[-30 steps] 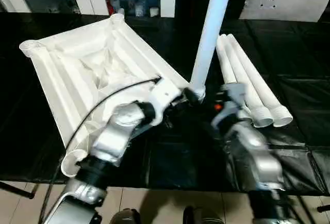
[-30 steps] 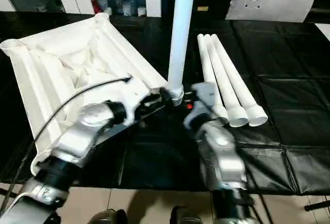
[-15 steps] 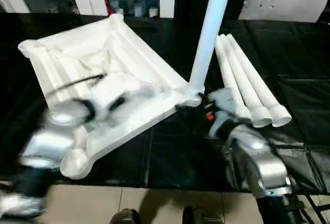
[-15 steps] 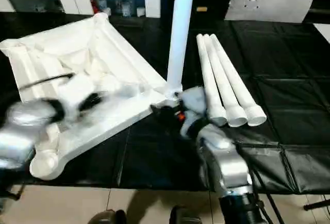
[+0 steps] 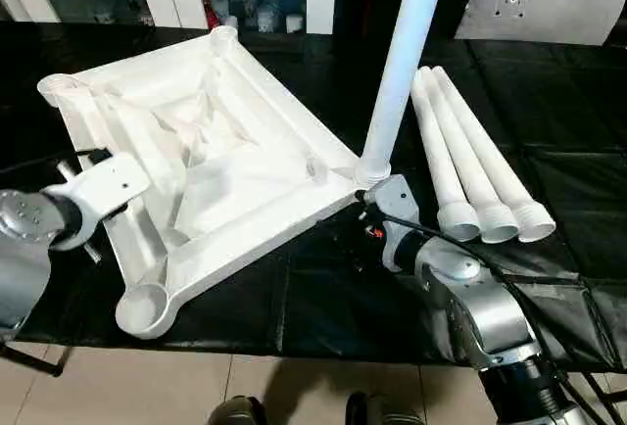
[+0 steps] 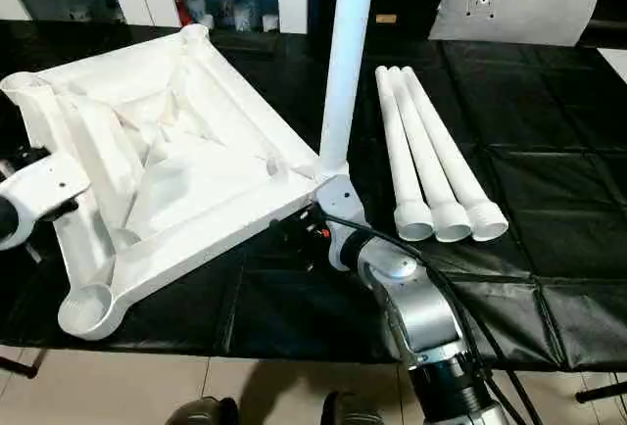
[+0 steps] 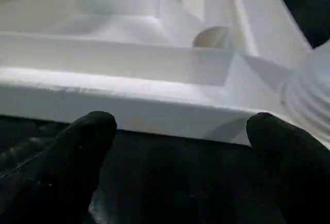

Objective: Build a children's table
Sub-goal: Rotate table base

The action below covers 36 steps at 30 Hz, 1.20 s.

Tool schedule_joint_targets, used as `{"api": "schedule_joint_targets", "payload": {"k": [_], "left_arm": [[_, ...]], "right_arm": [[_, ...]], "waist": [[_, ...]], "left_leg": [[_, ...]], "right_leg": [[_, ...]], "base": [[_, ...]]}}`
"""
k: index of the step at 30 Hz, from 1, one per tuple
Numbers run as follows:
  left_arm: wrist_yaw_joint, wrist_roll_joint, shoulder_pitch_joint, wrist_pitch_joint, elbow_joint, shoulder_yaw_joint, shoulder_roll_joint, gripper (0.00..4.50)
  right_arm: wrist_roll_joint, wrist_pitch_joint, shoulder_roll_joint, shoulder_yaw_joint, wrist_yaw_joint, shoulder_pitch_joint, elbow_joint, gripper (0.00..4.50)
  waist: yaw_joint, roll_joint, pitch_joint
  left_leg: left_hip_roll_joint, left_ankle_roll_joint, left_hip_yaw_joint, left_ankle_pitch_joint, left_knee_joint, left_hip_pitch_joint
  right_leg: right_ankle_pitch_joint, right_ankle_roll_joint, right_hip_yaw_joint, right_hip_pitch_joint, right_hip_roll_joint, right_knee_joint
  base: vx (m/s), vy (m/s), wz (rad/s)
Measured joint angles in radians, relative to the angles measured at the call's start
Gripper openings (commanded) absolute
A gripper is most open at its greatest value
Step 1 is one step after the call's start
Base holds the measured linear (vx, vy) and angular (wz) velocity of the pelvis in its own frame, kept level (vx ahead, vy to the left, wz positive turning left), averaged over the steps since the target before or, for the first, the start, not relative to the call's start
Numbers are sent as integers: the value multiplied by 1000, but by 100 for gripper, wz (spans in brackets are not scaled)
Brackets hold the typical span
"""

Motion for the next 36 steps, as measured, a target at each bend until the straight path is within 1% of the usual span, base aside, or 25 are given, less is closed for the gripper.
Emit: {"api": "schedule_joint_targets", "payload": {"k": [3, 6, 8, 10, 13, 16, 17, 20, 21, 24, 26, 29, 30, 32, 33, 35, 36], "left_arm": [[-35, -33, 8, 35, -35, -13, -3, 3], [-80, -60, 40, 55, -61, -40, -2, 3], [-110, -75, 56, 67, -70, -59, -1, 3], [-133, -97, 67, 70, -89, -69, -1, 3], [-196, -153, 73, 76, -138, -70, 7, 3], [-253, -202, 82, 57, -182, -83, 5, 3], [-265, -216, 83, 57, -185, -83, -3, 3], [-283, -263, 73, 50, -185, -94, -75, 3], [-285, -284, 67, 49, -186, -105, -104, 3], [-285, -310, 43, 39, -180, -138, -172, 3], [-278, -319, 21, 14, -151, -155, -218, 3], [-226, -308, -28, -62, -61, -179, -294, 3], [-199, -293, -51, -94, -24, -189, -318, 3], [-158, -275, -75, -133, 20, -190, -337, 3], [-113, -259, -108, -170, 85, -192, -364, 3], [-35, -232, -154, -209, 161, -186, -392, 3], [0, -220, -176, -222, 191, -178, -401, 3]], "right_arm": [[-12, 12, -4, 23, 1, -1, 15, 450], [-35, 13, -1, 47, 0, -7, 70, 450], [-38, 10, 7, 49, -4, -27, 106, 450], [-39, 8, 17, 48, -14, -50, 134, 450], [-39, -10, 46, 39, -39, -94, 206, 450], [-43, -26, 48, 32, -45, -113, 240, 450], [-46, -32, 48, 30, -45, -117, 249, 450], [-58, -44, 44, 10, -58, -143, 286, 450], [-62, -47, 41, 0, -66, -148, 296, 450], [-69, -64, 40, -12, -81, -164, 324, 450], [-73, -68, 39, -17, -87, -174, 339, 450], [-78, -77, 42, -22, -93, -185, 357, 450], [-79, -79, 46, -21, -96, -185, 359, 450], [-79, -89, 54, -17, -98, -185, 362, 450], [-83, -98, 54, -17, -108, -187, 365, 450], [-91, -108, 59, -18, -123, -187, 366, 450], [-91, -109, 63, -28, -140, -191, 366, 450]], "waist": [[1, 0, 0], [0, 0, 0], [-5, 0, 0], [-3, 0, 0], [-2, 0, 0], [-4, -1, -1], [-5, -2, -1], [-6, -2, -1], [-7, -2, -1], [-10, -2, -1], [-12, -2, -1], [-14, -2, -1], [-17, -1, -1], [-24, -2, -1], [-24, -1, -1], [-27, -1, -1], [-29, -1, -1]], "left_leg": [[0, 0, 0, 0, 0, 1], [0, 0, 0, 0, 0, 1], [0, -1, 0, 1, 0, 1], [1, -2, 0, 1, 0, 1], [0, -2, 0, 1, 0, 1], [0, -2, 0, 1, 0, 1], [0, -2, 0, 1, 0, 1], [0, -2, 0, 2, 2, 2], [0, -3, 0, 2, 2, 2], [0, -4, 0, 3, 2, 2], [0, -5, 0, 4, 2, 2], [0, -4, 0, 4, 2, 2], [0, -4, 0, 4, 3, 1], [1, -4, 0, 4, 3, 1], [1, -4, 0, 5, 3, 0], [2, -4, 0, 5, 3, 0], [2, -4, 0, 5, 3, 0]], "right_leg": [[0, 0, 0, 1, 0, 0], [0, 0, 0, 0, 0, 0], [0, -1, 0, 0, 0, 1], [0, -1, 0, 0, 0, 1], [0, -1, 0, 1, 0, 2], [1, -1, 1, 1, 0, 1], [1, -1, 1, 1, 0, 1], [1, -2, 1, 1, 0, 2], [2, -2, 1, 1, 0, 2], [3, -3, 1, 1, 0, 2], [4, -3, 1, 1, 0, 3], [5, -2, 1, 1, 0, 2], [5, -2, 1, 1, 1, 3], [5, -2, 1, 0, 1, 3], [5, -2, 0, 0, 1, 3], [6, -1, 0, 0, 2, 2], [6, -1, 0, 0, 2, 2]], "base": [[0, 0, 0], [0, 0, 0], [0, 0, 0], [0, 0, 0], [0, 0, 0], [0, 0, 0], [0, 0, 0], [0, 0, 0], [0, 0, 0], [0, 0, 0], [0, 0, 0], [0, 0, 0], [0, 0, 0], [0, 0, 0], [0, 0, 0], [0, 0, 0], [0, 0, 0]]}}
